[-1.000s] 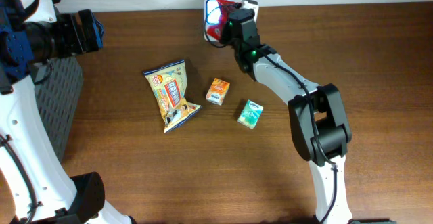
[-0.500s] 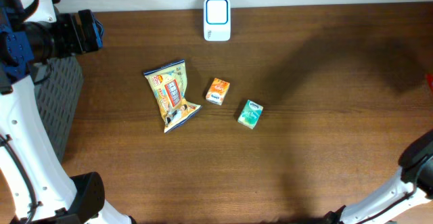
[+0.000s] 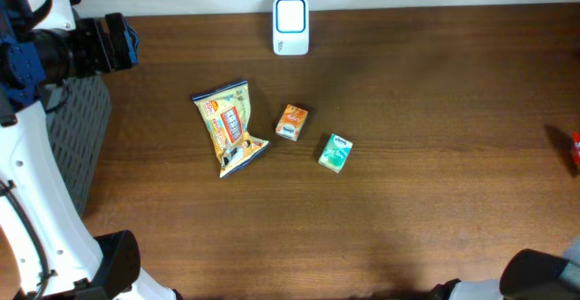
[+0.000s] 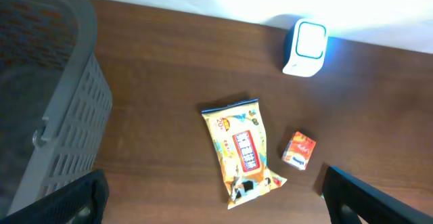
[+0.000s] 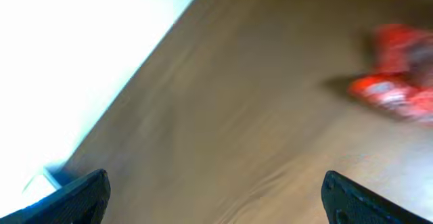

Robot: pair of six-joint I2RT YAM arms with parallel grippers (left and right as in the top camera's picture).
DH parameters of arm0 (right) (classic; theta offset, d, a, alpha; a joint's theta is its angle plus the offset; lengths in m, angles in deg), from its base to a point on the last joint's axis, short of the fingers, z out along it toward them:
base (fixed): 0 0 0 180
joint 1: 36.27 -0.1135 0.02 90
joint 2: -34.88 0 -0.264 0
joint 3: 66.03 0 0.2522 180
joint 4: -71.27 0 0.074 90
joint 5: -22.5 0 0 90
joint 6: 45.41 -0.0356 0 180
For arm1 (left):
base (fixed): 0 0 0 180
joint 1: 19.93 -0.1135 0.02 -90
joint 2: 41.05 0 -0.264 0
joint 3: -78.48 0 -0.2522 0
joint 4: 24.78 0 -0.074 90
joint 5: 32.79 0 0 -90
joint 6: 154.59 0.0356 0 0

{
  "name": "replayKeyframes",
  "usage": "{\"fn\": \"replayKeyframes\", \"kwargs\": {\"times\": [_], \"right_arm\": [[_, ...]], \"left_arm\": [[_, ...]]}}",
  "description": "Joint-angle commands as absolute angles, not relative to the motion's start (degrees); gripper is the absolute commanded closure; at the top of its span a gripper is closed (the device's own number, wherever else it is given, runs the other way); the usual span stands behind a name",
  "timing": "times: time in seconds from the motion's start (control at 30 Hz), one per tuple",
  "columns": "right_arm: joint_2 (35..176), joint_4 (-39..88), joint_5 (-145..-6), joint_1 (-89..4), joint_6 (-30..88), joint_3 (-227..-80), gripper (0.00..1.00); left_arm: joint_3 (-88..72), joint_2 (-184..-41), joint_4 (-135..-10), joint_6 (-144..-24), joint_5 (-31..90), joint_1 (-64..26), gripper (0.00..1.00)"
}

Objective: Scan the item barcode
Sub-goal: 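Carry the red bag to the right and drop it off the table, then grasp the green tissue pack with the right gripper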

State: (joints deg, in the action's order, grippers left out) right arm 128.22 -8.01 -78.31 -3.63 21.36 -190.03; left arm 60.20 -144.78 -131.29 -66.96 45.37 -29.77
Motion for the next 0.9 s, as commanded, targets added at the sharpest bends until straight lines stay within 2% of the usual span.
{"fn": "replayKeyframes", "kwargs": {"times": [0.0,0.1,0.13,0.17,0.2,0.23,0.27,0.5,0.6,0.73,0.77,0.83,0.87], "right_arm": [[131.1,-17.0,-85.9,-16.5,30.0,-187.0,0.00],[135.8,-13.6,-86.0,-32.9,30.6,-174.7,0.00],[138.2,-8.0,-91.0,-38.2,30.6,-168.5,0.00],[139.8,-4.2,-95.2,-40.9,30.6,-165.2,0.05],[141.8,0.9,-98.2,-43.2,28.7,-161.1,0.16],[143.5,5.7,-98.4,-43.9,21.4,-157.6,0.43],[144.1,7.3,-98.4,-43.9,19.7,-156.5,0.55],[144.4,23.2,-99.0,-44.2,18.2,-142.0,0.55],[144.4,29.9,-100.6,-44.2,14.0,-138.2,0.56],[145.5,31.5,-99.3,-45.0,13.8,-137.5,0.59],[146.5,31.6,-97.0,-45.7,12.5,-137.3,0.64],[147.7,31.5,-97.1,-46.1,12.2,-137.3,0.96],[147.2,31.6,-99.2,-45.8,12.7,-137.5,0.96]], "left_arm": [[60.4,-144.5,-131.3,-66.3,45.0,-30.1,0.01],[60.4,-144.5,-131.3,-66.3,45.0,-30.1,0.01],[60.4,-144.5,-131.2,-66.3,45.0,-30.1,0.01],[60.4,-144.5,-131.2,-66.3,45.0,-30.1,0.01],[60.4,-144.5,-131.2,-66.3,45.0,-30.1,0.01],[60.4,-144.5,-131.2,-66.3,45.0,-30.1,0.01],[60.4,-144.5,-131.3,-66.3,45.0,-30.1,0.01],[60.4,-144.5,-131.3,-66.3,45.0,-30.1,0.01],[60.4,-144.5,-131.2,-66.3,45.0,-30.1,0.01],[60.4,-144.5,-131.2,-66.3,45.0,-30.1,0.01],[60.4,-144.5,-131.3,-66.3,45.0,-30.1,0.01],[60.4,-144.5,-131.2,-66.3,45.0,-30.1,0.01],[60.4,-144.5,-131.3,-66.3,45.0,-30.1,0.01]]}}
